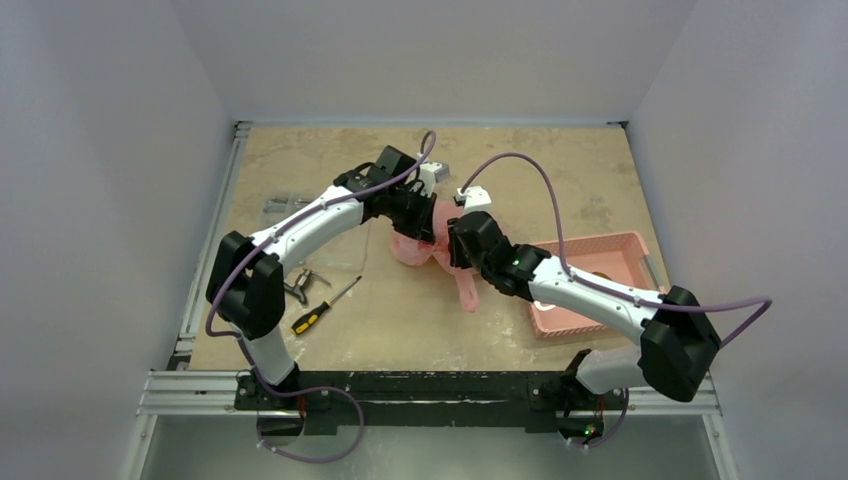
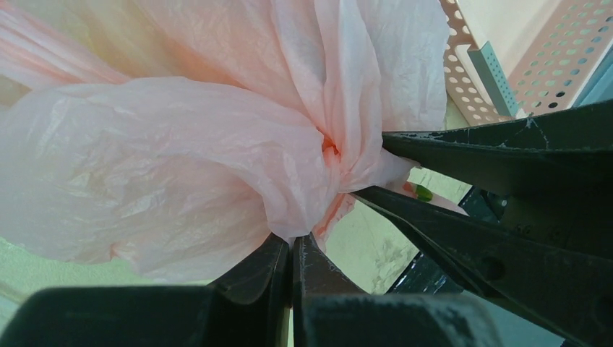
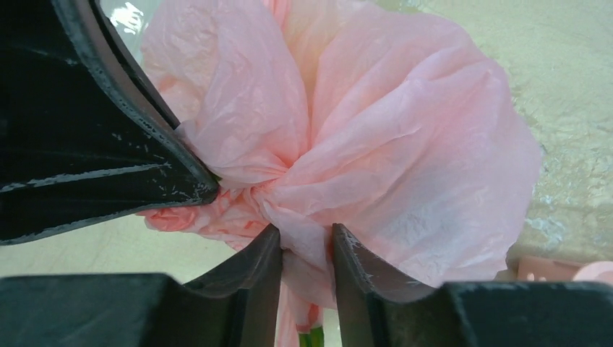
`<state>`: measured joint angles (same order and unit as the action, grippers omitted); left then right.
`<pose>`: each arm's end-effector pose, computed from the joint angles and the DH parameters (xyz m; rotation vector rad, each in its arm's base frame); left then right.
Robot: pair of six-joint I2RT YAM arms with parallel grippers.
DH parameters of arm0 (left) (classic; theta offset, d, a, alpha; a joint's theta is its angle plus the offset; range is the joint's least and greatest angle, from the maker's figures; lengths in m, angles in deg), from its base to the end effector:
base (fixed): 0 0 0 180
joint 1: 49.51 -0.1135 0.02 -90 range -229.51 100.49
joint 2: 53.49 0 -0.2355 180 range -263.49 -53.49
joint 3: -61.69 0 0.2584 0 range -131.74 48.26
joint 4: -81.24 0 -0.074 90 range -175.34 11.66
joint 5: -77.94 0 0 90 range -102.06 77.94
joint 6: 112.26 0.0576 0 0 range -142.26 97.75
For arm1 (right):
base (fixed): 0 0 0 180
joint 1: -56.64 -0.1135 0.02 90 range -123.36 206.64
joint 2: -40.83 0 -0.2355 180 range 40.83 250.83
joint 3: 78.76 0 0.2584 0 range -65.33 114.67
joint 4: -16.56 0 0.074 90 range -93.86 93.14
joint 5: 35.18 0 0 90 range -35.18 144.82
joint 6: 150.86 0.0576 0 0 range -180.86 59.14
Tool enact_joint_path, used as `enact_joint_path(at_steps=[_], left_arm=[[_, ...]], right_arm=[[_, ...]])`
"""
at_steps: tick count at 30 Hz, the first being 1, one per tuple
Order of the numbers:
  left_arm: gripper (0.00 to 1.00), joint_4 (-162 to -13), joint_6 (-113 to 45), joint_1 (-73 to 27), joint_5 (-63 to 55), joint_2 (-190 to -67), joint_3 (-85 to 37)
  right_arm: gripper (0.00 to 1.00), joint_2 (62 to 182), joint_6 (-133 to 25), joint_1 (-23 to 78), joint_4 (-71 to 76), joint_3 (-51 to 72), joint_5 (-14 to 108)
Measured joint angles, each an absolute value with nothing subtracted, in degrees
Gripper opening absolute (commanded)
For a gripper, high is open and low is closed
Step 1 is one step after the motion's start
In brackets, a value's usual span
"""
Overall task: Take the fake fruits out of the plastic bag
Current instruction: Untie the plastic bag at the center of the board.
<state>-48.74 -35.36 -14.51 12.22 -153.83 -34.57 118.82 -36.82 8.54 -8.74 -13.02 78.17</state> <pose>0.3093 -0.2455 0.2243 0.6740 2.5268 -0.8569 0.2334 0.2260 0.2117 -0.2358 2.1640 0.2664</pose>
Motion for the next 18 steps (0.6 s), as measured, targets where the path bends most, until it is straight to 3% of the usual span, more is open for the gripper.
enact_joint_path(at_steps=[5,10,18], left_arm=[[0.0,-49.42,-35.77,-14.55,12.63,-153.7,-34.57],[0.0,-49.75,-36.43,-15.21,12.68,-153.08,-34.57],[0.0,-51.38,-37.76,-17.83,12.57,-150.0,-34.32]], right_arm=[[0.0,115.15,-34.97,8.39,-4.65,-16.1,78.0],[0.0,112.18,-31.69,11.58,-0.92,-18.86,72.56],[0.0,108.33,-15.6,37.28,25.62,-37.48,35.99]])
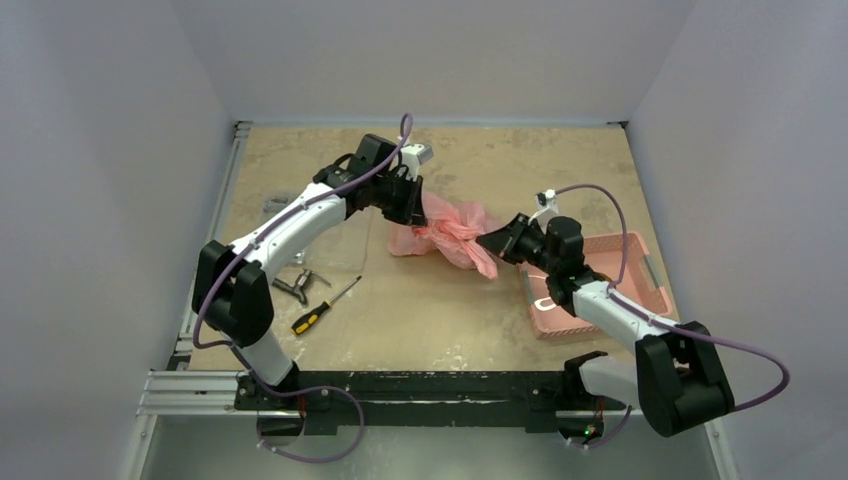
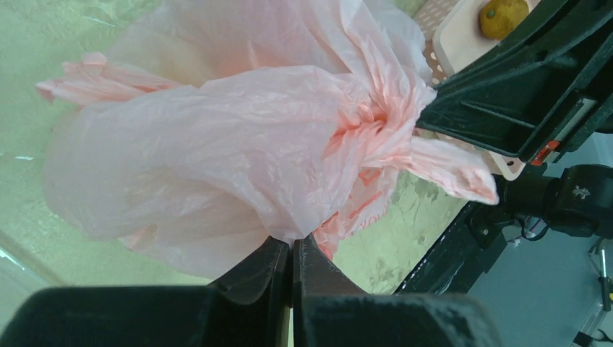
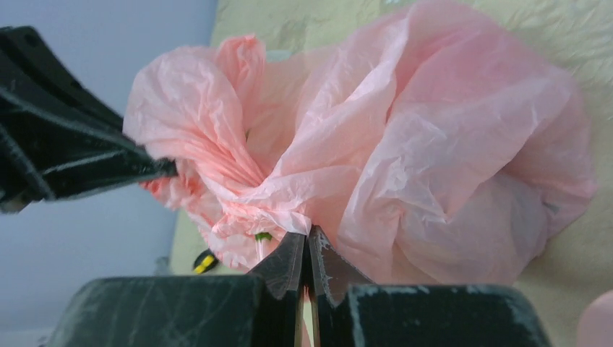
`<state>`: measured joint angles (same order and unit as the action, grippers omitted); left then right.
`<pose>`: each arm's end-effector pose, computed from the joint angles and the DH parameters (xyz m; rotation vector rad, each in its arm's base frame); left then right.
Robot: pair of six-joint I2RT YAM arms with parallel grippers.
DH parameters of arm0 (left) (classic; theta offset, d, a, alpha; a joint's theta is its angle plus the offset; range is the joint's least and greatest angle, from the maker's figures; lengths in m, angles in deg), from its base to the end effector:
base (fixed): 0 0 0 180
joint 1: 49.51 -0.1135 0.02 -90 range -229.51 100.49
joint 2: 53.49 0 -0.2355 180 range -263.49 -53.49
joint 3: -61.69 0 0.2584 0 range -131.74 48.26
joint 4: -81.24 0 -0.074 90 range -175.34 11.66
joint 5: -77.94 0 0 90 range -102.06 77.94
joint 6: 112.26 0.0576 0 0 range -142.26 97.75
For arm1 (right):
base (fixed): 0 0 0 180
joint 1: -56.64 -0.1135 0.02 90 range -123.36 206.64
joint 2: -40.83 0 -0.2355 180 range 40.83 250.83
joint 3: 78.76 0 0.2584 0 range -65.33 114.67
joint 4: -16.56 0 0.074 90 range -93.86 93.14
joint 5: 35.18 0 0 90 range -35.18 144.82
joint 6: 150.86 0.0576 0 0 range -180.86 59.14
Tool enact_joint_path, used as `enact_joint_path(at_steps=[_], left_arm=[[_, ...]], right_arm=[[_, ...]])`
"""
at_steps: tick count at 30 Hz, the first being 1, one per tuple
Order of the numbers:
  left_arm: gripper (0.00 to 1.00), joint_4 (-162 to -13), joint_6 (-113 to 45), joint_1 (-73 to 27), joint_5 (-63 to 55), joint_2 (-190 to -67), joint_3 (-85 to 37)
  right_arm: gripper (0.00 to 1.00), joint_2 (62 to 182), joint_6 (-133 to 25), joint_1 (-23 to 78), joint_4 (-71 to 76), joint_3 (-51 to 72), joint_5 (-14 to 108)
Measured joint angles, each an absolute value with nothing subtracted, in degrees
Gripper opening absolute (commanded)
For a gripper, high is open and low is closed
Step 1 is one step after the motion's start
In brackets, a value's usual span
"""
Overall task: Take the fake fruits out of the plastic bag
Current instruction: Untie the plastic bag at the center of the board.
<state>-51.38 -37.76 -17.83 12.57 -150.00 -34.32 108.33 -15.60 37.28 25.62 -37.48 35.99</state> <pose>0.3191 -0.2252 0.2515 0.5582 2.4383 -0.8828 0.2622 0.1118 0.1790 0.2082 1.9895 1.0613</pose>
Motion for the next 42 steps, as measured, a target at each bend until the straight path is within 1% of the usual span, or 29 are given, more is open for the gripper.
enact_joint_path(at_steps=[3,5,8,10,15,19,21,24,26,28,32,37,38,40,41,42], left_arm=[[0.0,-51.43,-38.18,-19.01,12.65,-149.46,-34.26],[0.0,-51.43,-38.33,-19.58,12.7,-149.35,-34.0],[0.0,-51.38,-39.07,-19.88,13.02,-149.35,-33.58],[0.0,-51.43,-39.25,-19.91,13.16,-149.35,-33.58],[0.0,-51.52,-39.47,-19.95,13.51,-149.35,-33.58],[0.0,-51.45,-39.66,-20.15,13.53,-149.35,-33.58],[0.0,-51.43,-39.66,-20.19,13.53,-149.35,-33.58],[0.0,-51.43,-39.66,-20.19,13.53,-149.35,-33.58],[0.0,-51.43,-39.66,-20.19,13.53,-149.35,-33.58],[0.0,-51.43,-39.66,-20.21,13.55,-149.35,-33.58],[0.0,-51.41,-39.66,-20.19,13.61,-149.35,-33.58],[0.0,-51.41,-39.69,-20.21,13.79,-149.35,-33.58],[0.0,-51.41,-39.69,-20.21,13.83,-149.35,-33.58],[0.0,-51.41,-39.69,-20.19,13.94,-149.35,-33.58],[0.0,-51.43,-39.69,-20.19,13.96,-149.35,-33.58],[0.0,-51.43,-39.69,-20.19,13.99,-149.35,-33.58]], right_arm=[[0.0,108.35,-12.63,39.86,28.52,-39.75,29.24],[0.0,108.11,-13.13,39.88,27.76,-39.07,27.51],[0.0,107.04,-17.09,39.86,20.79,-35.34,27.75],[0.04,106.36,-20.02,39.8,16.26,-32.45,29.17],[0.27,105.73,-28.93,37.17,1.84,-22.11,38.61],[0.42,107.24,-35.19,28.08,-7.58,-13.35,51.01],[0.5,108.7,-37.13,24.06,-10.34,-9.87,55.29],[0.61,111.85,-40.26,19.25,-14.14,-5.43,62.98],[0.64,113.38,-41.26,17.11,-15.41,-4.19,66.0],[0.63,116.27,-42.53,14.7,-17.14,-2.29,70.26],[0.58,122.49,-44.5,10.01,-20.0,1.43,77.63],[0.5,127.15,-45.06,7.47,-22.27,3.22,84.25],[0.45,127.35,-45.06,7.45,-22.53,3.22,84.99],[0.27,127.46,-45.02,7.43,-22.66,3.22,86.61],[0.2,127.43,-44.85,7.43,-22.6,3.22,87.09],[0.15,127.33,-44.61,7.45,-22.4,3.2,87.33]])
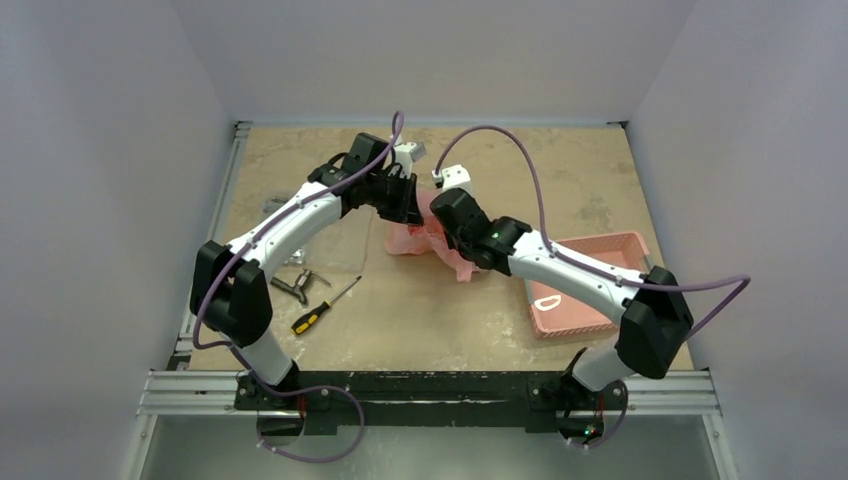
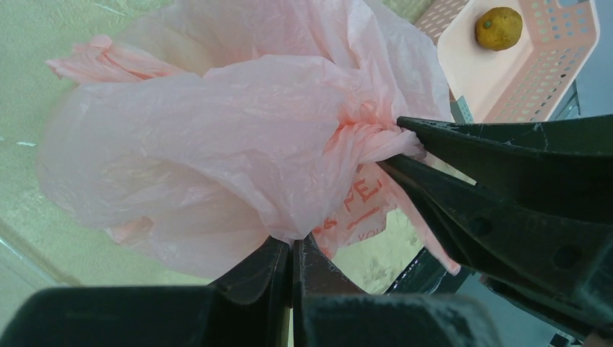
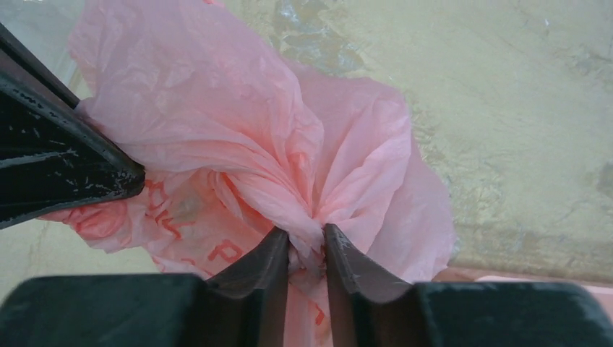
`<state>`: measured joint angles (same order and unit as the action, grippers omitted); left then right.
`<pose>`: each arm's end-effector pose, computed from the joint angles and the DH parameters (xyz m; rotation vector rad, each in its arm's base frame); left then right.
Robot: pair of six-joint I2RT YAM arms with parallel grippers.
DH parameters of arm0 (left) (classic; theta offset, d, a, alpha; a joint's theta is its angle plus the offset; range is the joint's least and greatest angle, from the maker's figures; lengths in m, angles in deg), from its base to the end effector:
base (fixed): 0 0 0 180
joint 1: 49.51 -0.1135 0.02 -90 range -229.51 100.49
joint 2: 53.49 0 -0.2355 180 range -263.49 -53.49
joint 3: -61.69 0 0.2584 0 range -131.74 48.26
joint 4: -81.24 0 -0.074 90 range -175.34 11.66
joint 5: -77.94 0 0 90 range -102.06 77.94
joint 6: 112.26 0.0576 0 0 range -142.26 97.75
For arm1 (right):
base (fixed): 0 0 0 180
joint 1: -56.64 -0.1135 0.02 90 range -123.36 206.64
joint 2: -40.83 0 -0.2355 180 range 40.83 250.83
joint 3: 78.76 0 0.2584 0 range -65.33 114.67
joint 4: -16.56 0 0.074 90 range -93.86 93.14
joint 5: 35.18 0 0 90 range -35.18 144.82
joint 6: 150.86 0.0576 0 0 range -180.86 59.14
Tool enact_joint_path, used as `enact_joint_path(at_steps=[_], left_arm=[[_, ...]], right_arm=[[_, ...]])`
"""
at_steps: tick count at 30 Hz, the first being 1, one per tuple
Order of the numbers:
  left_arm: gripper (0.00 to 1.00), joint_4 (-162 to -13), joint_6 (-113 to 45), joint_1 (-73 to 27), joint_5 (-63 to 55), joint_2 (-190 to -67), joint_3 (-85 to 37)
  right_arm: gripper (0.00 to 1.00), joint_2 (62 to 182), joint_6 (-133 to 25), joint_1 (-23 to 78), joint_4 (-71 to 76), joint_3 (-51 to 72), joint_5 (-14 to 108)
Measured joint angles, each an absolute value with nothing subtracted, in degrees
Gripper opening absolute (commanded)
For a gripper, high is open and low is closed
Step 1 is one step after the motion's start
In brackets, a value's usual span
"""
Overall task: Take the fake fruits out of the plastic bag
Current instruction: Untie the plastic bag at the center of the board.
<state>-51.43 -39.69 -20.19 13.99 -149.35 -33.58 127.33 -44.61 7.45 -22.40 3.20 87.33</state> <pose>0.3248 -0.2114 0.2518 0.4786 2.4554 -0.9094 0.2536 0.2463 0.2437 -0.3551 2.1613 -0.0284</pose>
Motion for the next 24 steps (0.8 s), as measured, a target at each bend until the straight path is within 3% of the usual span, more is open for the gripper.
enact_joint_path(at_steps=[4,7,13,16,18,20,24], left_arm=[[0.0,-51.45,-39.69,-20.21,14.14,-149.35,-33.58],[0.0,-51.43,-39.69,-20.21,14.16,-149.35,-33.58],[0.0,-51.82,-39.71,-20.17,14.4,-149.35,-33.58],[0.0,-51.78,-39.71,-20.17,14.4,-149.35,-33.58],[0.11,-51.82,-39.69,-20.21,14.38,-149.3,-33.56],[0.32,-52.26,-39.66,-20.23,14.31,-148.8,-33.01],[0.63,-54.27,-39.16,-20.23,13.57,-145.22,-29.98]], right_arm=[[0.0,124.24,-43.32,7.8,-18.86,0.03,86.0],[0.0,117.53,-40.72,11.82,-13.66,-5.94,77.67],[0.0,101.01,-25.57,35.95,11.56,-29.3,48.23],[0.0,100.94,-22.55,37.44,15.08,-32.6,40.91],[0.0,101.56,-22.18,37.17,16.2,-32.62,38.18],[0.0,101.53,-22.44,37.13,16.55,-32.54,37.17],[0.0,102.5,-24.98,37.15,14.6,-30.05,36.47]])
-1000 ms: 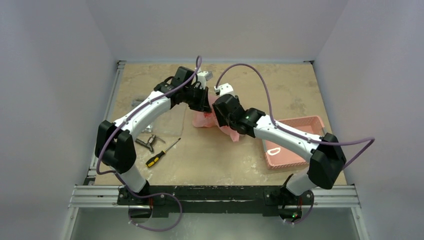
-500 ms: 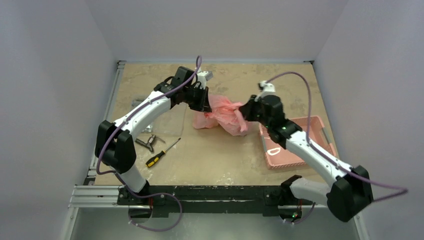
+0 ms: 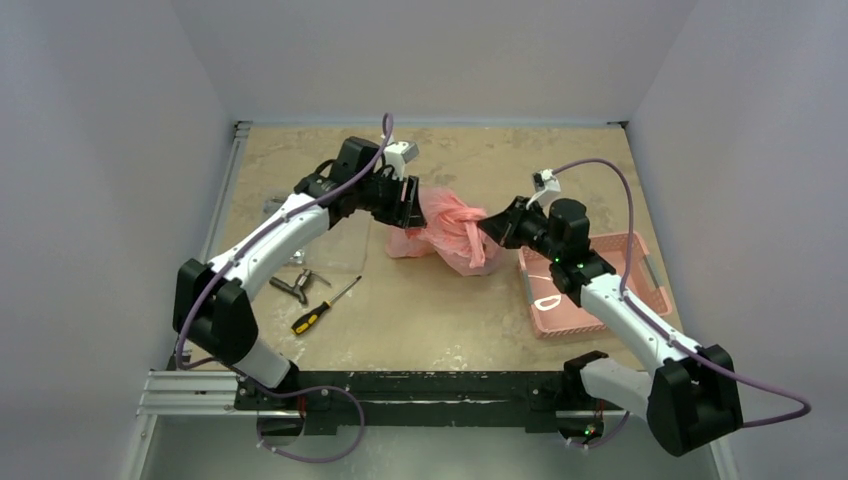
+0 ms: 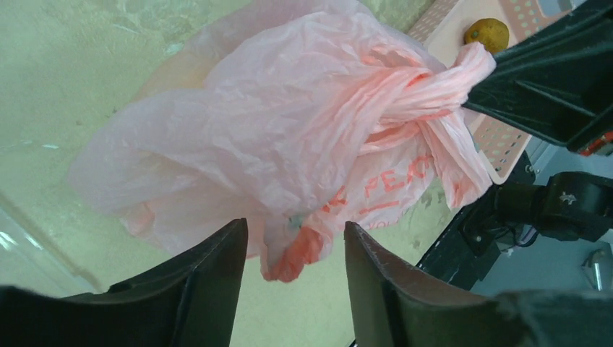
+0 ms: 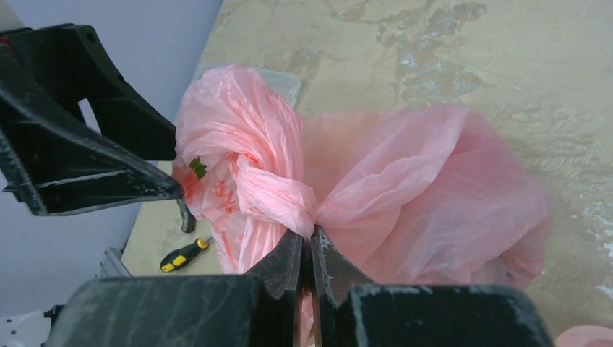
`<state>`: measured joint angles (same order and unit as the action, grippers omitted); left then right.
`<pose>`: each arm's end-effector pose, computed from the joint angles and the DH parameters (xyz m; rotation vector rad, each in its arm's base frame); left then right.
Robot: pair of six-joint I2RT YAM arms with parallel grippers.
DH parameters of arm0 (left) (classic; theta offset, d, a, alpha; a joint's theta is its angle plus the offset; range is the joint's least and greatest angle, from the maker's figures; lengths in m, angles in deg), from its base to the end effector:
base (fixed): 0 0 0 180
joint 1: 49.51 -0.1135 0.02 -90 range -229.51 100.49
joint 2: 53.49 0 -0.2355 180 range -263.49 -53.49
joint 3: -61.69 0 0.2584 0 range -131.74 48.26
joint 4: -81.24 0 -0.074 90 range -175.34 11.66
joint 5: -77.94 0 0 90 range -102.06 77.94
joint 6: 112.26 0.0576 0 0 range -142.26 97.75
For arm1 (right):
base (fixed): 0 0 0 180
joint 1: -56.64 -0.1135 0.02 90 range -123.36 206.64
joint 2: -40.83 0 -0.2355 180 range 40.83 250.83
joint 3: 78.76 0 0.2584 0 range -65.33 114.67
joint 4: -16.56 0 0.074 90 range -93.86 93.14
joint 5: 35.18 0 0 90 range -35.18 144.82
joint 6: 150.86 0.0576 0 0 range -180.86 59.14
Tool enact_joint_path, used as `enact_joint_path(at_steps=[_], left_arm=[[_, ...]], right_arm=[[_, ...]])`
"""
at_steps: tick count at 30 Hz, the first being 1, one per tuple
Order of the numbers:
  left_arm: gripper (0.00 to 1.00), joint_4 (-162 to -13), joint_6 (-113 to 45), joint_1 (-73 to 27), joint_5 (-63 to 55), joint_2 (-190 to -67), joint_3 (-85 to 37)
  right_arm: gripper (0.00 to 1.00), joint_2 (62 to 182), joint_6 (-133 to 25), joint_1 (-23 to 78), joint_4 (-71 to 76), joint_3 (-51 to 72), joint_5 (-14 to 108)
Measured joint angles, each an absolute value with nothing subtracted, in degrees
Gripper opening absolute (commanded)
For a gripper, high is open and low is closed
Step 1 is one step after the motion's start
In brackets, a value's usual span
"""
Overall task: Take the fake fruits out of the plastic bag
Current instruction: Untie the plastic bag at the center of the board.
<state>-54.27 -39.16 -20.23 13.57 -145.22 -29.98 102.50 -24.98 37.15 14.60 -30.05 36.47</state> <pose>0.3151 -0.2053 0.2603 0.4918 2.3893 -0.9070 0.2620 0.1120 0.2297 0.0377 1.9292 0.9576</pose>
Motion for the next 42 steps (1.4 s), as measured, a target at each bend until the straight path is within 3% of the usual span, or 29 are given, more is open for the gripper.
enact_joint_path(at_steps=[3,10,22,24,30,34,39,42], left_arm=[[0.7,-55.76,-38.37,-19.97,11.67,-140.49,-27.66],[0.71,-59.03,-36.1,-17.5,1.7,-133.54,-27.09],[0.72,-56.37,-33.28,-14.18,-3.19,-139.12,-27.31],[0.61,-55.32,-33.09,-14.11,-2.34,-140.58,-27.68],[0.0,-52.24,-32.12,-14.11,-1.47,-143.71,-30.39],[0.0,-52.17,-31.56,-14.18,-4.29,-141.87,-29.58],[0.0,-56.02,-31.56,-14.77,-6.97,-133.76,-24.34],[0.0,-58.86,-31.56,-14.9,-7.65,-129.76,-21.91]], right_arm=[[0.0,103.41,-27.51,37.13,13.05,-28.01,35.31],[0.0,104.31,-34.18,32.52,9.42,-25.65,32.95],[0.0,106.06,-39.16,25.52,6.38,-23.66,34.42],[0.0,106.12,-39.27,25.5,6.32,-23.58,34.66],[0.0,106.04,-38.92,25.41,6.19,-23.6,35.92],[0.0,103.87,-33.72,26.51,10.1,-27.01,36.84],[0.0,100.68,-15.86,41.09,29.31,-41.59,27.68],[0.0,102.85,-10.6,44.23,31.85,-43.4,24.73]])
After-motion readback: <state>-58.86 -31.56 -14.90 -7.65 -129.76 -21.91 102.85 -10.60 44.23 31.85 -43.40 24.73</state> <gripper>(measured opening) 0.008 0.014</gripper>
